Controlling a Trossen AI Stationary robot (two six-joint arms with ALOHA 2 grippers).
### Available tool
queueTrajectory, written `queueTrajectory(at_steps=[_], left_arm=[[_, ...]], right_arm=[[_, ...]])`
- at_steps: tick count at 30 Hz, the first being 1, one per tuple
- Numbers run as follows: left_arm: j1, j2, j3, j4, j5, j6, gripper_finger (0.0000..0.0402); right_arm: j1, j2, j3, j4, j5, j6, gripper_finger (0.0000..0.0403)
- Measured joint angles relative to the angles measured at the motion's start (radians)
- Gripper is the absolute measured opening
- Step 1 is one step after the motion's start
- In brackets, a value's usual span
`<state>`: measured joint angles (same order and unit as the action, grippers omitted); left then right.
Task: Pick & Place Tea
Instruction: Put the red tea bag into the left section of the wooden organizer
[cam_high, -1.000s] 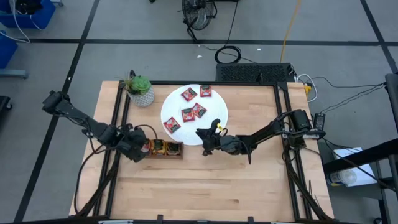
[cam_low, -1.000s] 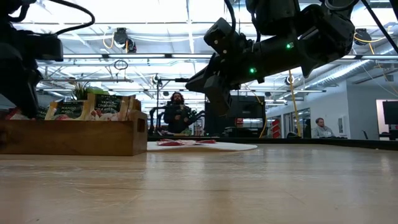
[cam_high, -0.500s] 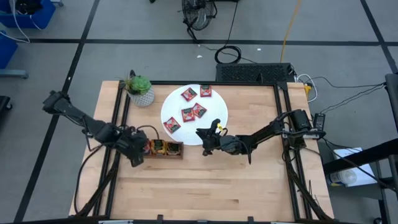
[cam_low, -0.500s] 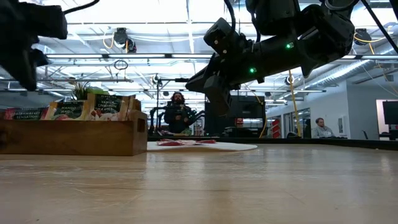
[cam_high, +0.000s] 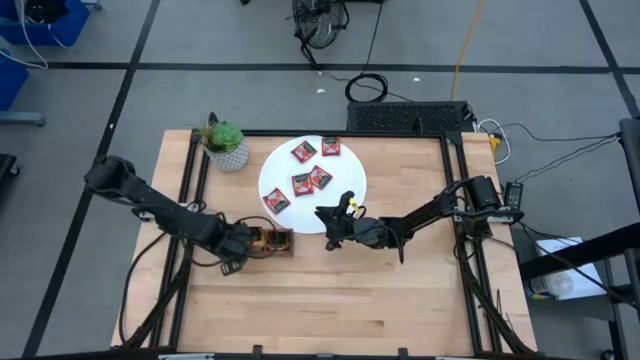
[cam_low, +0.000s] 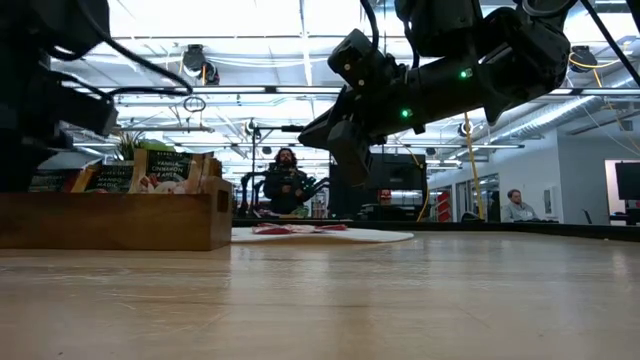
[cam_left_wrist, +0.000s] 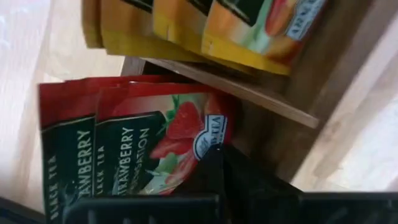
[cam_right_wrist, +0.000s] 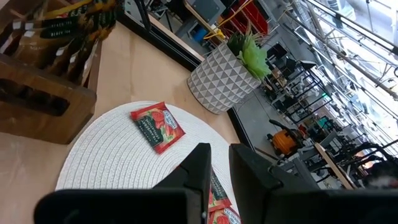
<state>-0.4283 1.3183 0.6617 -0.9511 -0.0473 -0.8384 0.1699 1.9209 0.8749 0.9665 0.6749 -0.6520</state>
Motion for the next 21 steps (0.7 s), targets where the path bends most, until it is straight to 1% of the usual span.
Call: queueTrajectory(at_steps=[5, 11, 21], left_arm=[[0.024, 0.051, 0.001, 0.023, 0.017, 0.042, 0.0003], [0.049, 0.070, 0.002, 0.030, 0.015, 0.049, 0.0003], [0.052, 0.072, -0.001, -0.048, -0.139, -0.012, 0.0004]], right_arm=[[0.000, 0.000, 0.000, 0.000, 0.000, 0.001, 0.0045], [0.000, 0.000, 0.000, 0.000, 0.000, 0.001, 0.0045], [0.000, 0.000, 0.000, -0.007, 0.000, 0.000, 0.0045]])
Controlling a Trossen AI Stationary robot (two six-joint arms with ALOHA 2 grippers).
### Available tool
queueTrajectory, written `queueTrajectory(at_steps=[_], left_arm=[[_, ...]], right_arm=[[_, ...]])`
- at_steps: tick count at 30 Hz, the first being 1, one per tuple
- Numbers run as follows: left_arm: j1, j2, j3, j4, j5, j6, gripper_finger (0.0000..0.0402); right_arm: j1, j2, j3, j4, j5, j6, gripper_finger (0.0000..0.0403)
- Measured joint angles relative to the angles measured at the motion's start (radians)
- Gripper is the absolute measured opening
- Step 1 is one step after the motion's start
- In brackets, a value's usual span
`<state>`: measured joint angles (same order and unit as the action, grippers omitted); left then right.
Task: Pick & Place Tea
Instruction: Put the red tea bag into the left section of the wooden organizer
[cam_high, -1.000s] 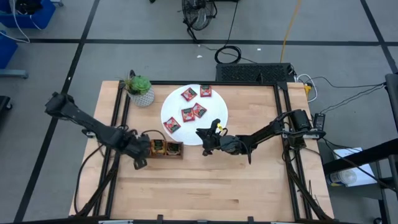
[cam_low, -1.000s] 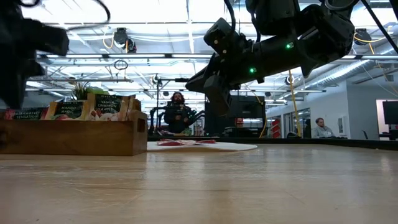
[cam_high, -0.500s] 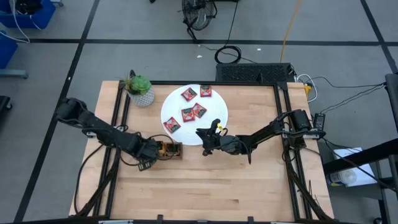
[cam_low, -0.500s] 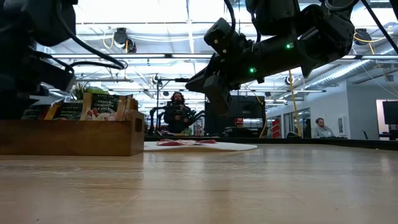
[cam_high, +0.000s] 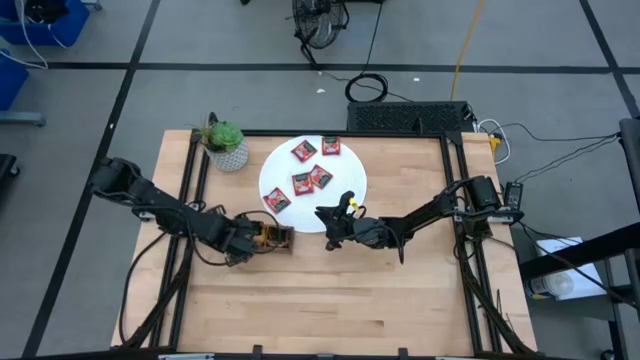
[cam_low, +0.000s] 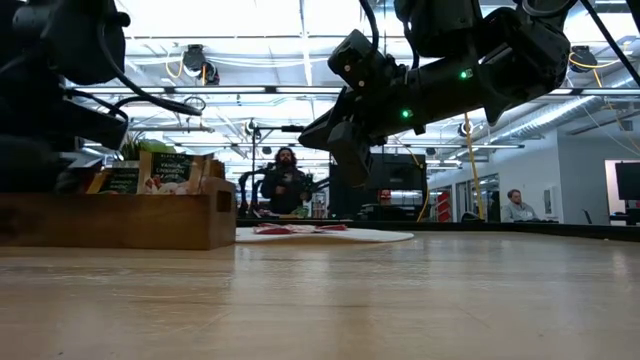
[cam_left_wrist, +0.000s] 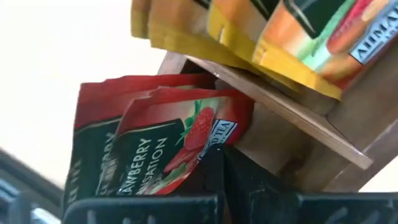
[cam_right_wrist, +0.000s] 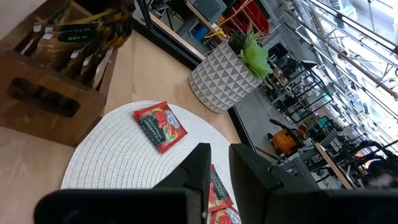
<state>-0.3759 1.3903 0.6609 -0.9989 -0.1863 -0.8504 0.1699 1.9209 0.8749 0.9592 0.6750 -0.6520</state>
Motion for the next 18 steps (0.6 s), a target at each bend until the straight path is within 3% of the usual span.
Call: queueTrajectory(at_steps=[8, 12, 18], left_arm=[[0.000, 0.000, 0.000, -0.001, -0.051, -0.003, 0.0004], [0.000, 0.000, 0.000, -0.001, -0.053, -0.076, 0.0006], [0.004, -0.001, 0.000, 0.004, 0.042, -0.245, 0.0012]], right_arm=[[0.000, 0.000, 0.000, 0.000, 0.000, 0.000, 0.0045], [0.000, 0.000, 0.000, 0.000, 0.000, 0.001, 0.0045], [0.000, 0.000, 0.000, 0.000, 0.000, 0.001, 0.0045]])
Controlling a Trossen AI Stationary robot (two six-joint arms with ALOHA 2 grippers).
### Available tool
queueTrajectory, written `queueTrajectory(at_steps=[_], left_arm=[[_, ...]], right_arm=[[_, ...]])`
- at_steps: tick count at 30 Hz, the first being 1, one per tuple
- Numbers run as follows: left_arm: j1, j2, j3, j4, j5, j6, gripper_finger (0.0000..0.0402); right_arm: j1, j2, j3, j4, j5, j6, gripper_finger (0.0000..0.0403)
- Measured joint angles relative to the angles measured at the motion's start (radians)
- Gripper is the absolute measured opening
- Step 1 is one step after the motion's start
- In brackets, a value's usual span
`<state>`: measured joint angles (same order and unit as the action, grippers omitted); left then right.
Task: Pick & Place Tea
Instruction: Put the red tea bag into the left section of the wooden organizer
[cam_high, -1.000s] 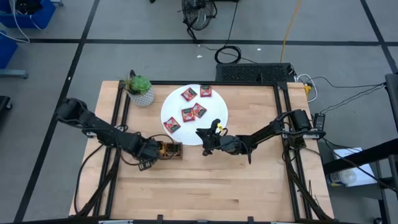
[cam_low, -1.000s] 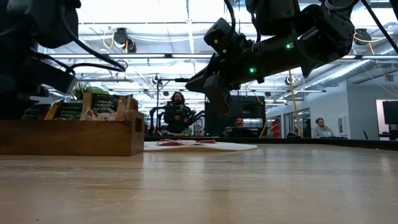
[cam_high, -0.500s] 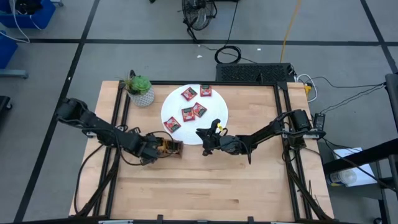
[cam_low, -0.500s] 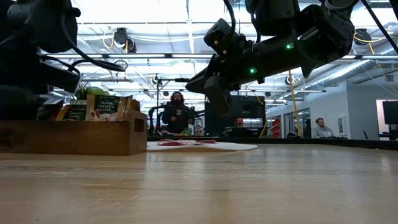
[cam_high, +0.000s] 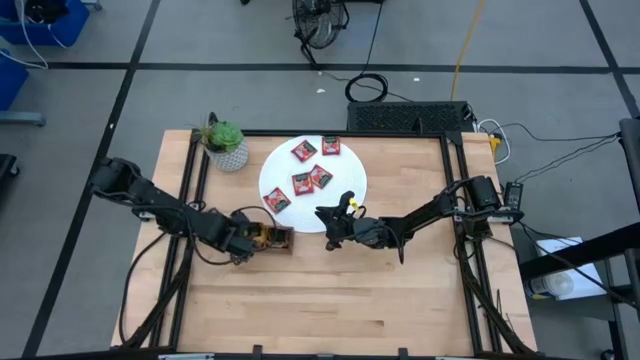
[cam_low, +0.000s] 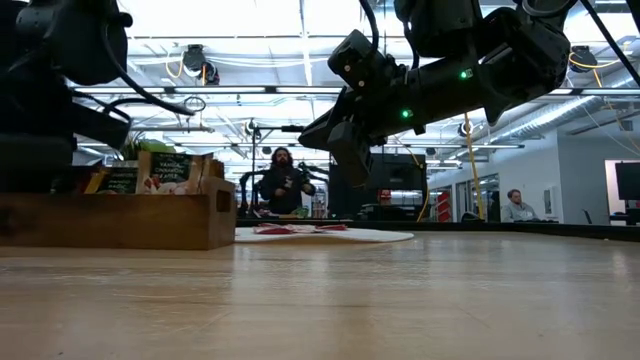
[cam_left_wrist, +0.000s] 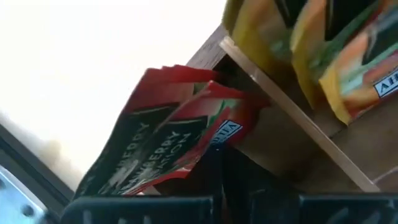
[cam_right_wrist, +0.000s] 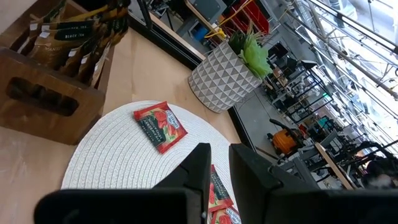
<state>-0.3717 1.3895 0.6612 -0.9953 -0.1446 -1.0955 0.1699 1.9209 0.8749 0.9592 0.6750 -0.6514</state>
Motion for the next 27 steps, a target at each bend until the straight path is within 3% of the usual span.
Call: queueTrajectory(at_steps=[5, 11, 17, 20, 22, 24, 27], left_arm=[[-0.018, 0.001, 0.020, -0.026, -0.002, -0.006, 0.0005], [-0.046, 0.001, 0.183, -0.151, -0.096, 0.040, 0.0004], [-0.088, -0.012, 0.384, -0.164, -0.336, 0.261, 0.0017], [-0.113, -0.054, 0.429, -0.054, -0.521, 0.423, 0.0016], [-0.125, -0.108, 0.419, 0.084, -0.587, 0.577, 0.0011], [-0.121, -0.177, 0.390, 0.233, -0.543, 0.741, 0.0005], [-0.098, -0.285, 0.310, 0.503, -0.344, 0.990, 0.0008]], right_arm=[[0.000, 0.000, 0.000, 0.000, 0.000, 0.000, 0.0045], [0.000, 0.000, 0.000, 0.000, 0.000, 0.001, 0.0045], [0.000, 0.000, 0.000, 0.000, 0.000, 0.013, 0.0045], [-0.002, 0.000, 0.000, -0.010, 0.000, 0.055, 0.0045], [-0.011, 0.000, 0.000, -0.022, -0.001, 0.102, 0.0045], [-0.026, 0.000, 0.000, -0.031, 0.000, 0.149, 0.0045], [-0.047, 0.000, 0.000, -0.044, 0.000, 0.199, 0.0045]])
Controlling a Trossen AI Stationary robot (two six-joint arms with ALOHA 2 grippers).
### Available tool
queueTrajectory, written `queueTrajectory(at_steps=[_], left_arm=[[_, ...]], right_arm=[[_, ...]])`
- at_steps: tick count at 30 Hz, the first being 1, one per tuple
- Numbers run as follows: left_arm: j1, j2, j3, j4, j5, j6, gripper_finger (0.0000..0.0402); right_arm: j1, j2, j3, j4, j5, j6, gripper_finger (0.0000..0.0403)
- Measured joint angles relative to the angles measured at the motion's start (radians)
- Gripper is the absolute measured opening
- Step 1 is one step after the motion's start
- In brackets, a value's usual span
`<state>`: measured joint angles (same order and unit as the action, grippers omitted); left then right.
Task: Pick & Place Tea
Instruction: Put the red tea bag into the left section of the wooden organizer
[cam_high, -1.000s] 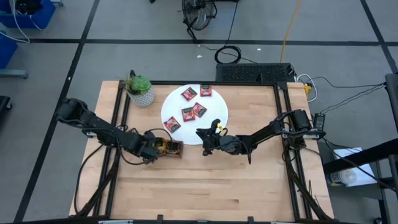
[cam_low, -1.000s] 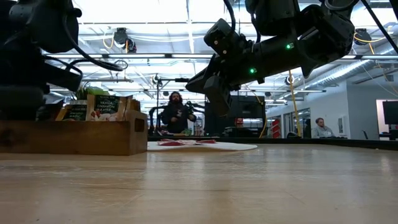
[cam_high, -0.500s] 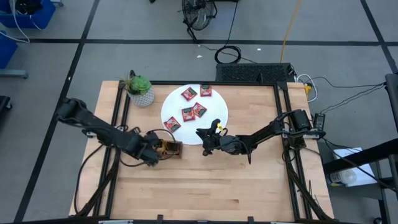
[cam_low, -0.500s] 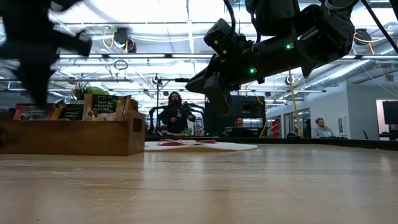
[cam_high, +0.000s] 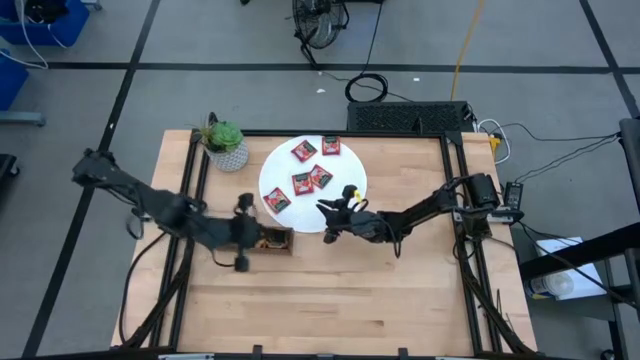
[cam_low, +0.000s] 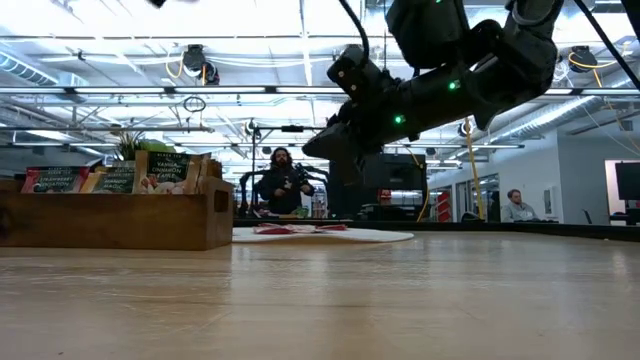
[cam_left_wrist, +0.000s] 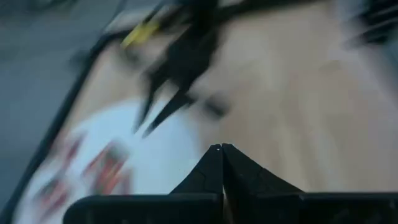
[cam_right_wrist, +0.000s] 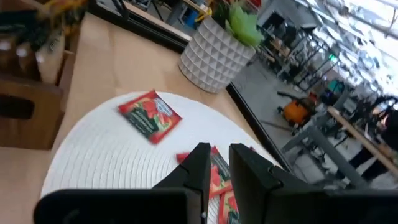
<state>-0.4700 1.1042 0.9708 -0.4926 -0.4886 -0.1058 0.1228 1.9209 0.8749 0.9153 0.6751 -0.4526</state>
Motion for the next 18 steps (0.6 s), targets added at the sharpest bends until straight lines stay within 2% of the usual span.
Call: queueTrajectory(at_steps=[3, 6, 9, 12, 14, 18], left_arm=[[0.044, -0.114, -0.090, 0.169, 0.163, 0.160, 0.0020], [0.120, -0.226, -0.160, 0.180, 0.164, 0.187, 0.0027], [0.220, -0.326, -0.224, 0.209, 0.156, 0.146, 0.0036], [0.315, -0.402, -0.263, 0.261, 0.224, 0.106, 0.0052], [0.361, -0.439, -0.278, 0.257, 0.270, 0.102, 0.0065], [0.414, -0.464, -0.300, 0.259, 0.241, 0.076, 0.0092]], right_arm=[[-0.019, 0.000, 0.000, -0.034, 0.000, 0.051, 0.0045], [-0.044, -0.002, 0.000, -0.073, 0.001, 0.125, 0.0045], [-0.090, -0.046, 0.008, -0.212, -0.006, 0.211, 0.0051], [-0.176, -0.133, 0.049, -0.462, -0.114, 0.335, 0.0076], [-0.255, -0.176, 0.098, -0.604, -0.224, 0.392, 0.0102], [-0.406, -0.197, 0.217, -0.776, -0.403, 0.396, 0.0166]])
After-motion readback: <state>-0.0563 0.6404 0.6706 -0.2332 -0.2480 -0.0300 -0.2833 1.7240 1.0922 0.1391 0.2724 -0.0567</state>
